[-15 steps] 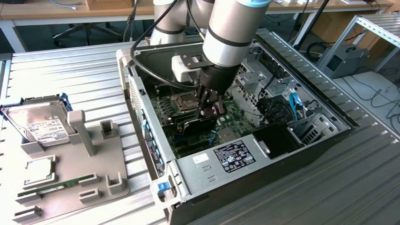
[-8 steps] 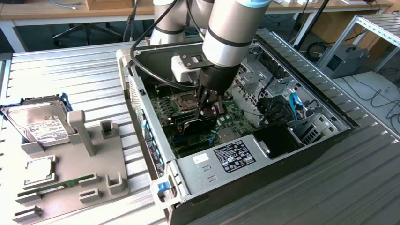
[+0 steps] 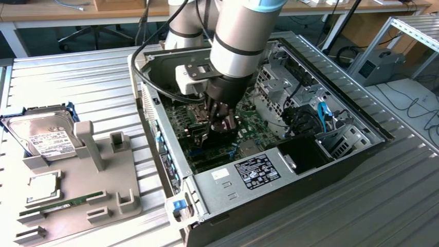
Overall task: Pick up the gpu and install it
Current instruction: 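Press down on the gpu until it lock into place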
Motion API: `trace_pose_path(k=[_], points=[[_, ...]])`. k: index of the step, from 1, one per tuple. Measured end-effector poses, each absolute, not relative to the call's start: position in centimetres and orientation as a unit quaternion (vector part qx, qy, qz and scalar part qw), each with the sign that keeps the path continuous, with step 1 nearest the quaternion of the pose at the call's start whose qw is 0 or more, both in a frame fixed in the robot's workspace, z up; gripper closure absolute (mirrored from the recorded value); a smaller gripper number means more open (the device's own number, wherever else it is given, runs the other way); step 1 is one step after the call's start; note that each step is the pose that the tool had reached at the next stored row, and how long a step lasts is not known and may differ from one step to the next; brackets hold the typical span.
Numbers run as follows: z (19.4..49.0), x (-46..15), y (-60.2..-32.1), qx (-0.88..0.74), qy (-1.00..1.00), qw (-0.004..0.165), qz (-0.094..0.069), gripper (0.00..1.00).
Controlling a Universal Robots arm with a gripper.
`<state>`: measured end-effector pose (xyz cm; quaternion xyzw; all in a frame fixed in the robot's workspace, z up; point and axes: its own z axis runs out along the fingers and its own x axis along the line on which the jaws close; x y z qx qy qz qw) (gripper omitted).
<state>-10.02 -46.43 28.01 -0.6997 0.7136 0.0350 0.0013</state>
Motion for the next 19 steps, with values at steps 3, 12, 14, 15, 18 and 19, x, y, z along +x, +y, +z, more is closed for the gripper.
trace_pose_path(k=[3,12,14,15,18,19], points=[[27.8,-10.7,-46.4,-0.700,0.714,0.001,0.035,0.89],[27.1,-11.8,-46.1,-0.700,0.714,0.001,0.035,0.89],[27.0,-11.9,-46.1,-0.700,0.713,0.001,0.035,0.89],[27.0,-11.9,-46.1,-0.700,0.713,0.001,0.035,0.89],[26.9,-11.9,-46.3,-0.700,0.713,0.001,0.035,0.89],[26.9,-11.9,-46.3,-0.700,0.713,0.001,0.035,0.89]])
